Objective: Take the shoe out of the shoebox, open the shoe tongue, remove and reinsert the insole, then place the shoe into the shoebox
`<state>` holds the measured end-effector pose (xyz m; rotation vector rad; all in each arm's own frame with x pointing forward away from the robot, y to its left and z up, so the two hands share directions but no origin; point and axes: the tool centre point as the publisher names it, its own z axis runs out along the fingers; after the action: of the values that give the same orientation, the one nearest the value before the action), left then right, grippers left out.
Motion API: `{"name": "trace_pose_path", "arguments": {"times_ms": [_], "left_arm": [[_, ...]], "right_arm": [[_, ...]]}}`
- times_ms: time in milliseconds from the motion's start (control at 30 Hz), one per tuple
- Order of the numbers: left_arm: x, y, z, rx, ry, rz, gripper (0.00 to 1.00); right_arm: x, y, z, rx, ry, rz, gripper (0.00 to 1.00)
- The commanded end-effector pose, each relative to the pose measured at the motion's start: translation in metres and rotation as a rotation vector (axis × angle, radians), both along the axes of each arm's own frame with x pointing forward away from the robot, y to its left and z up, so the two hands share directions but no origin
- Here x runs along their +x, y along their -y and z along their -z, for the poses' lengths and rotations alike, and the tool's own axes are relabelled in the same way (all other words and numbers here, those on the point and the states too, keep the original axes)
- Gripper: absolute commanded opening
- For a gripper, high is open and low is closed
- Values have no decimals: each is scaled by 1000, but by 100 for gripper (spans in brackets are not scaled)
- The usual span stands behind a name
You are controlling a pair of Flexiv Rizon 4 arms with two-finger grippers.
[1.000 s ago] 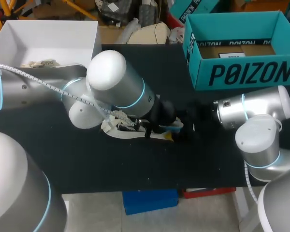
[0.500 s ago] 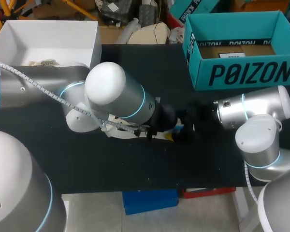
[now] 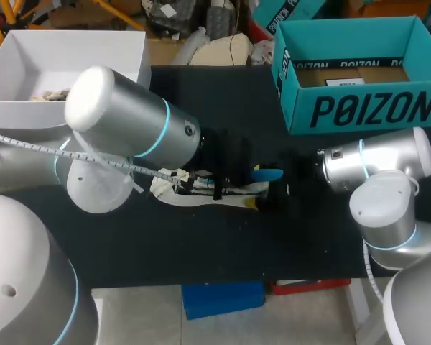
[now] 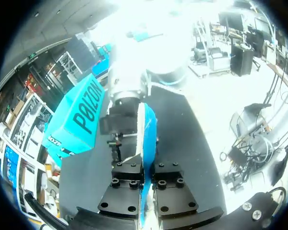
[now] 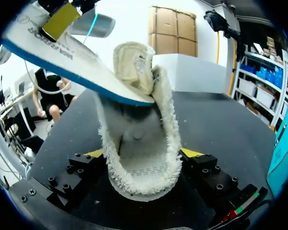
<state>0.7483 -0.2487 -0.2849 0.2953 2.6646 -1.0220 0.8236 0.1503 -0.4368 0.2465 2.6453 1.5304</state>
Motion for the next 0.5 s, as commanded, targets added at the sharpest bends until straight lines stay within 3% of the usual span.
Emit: {"name": "trace_pose_path", "arguments": {"times_ms": [33,300,467,500], "left_arm": [[-15,-30,-62,-144,-114,49,0],[-26,-47,-144,-351,-462,8,0],[-34,-57,-178,-432,-738,110,0],[-34,-57,-178,-432,-738,110,0]], "right_arm": [[0,0,3,-1,-1,0,0],[0,0,3,-1,-1,0,0],[0,0,3,-1,-1,0,0],[0,0,3,-1,-1,0,0]]}}
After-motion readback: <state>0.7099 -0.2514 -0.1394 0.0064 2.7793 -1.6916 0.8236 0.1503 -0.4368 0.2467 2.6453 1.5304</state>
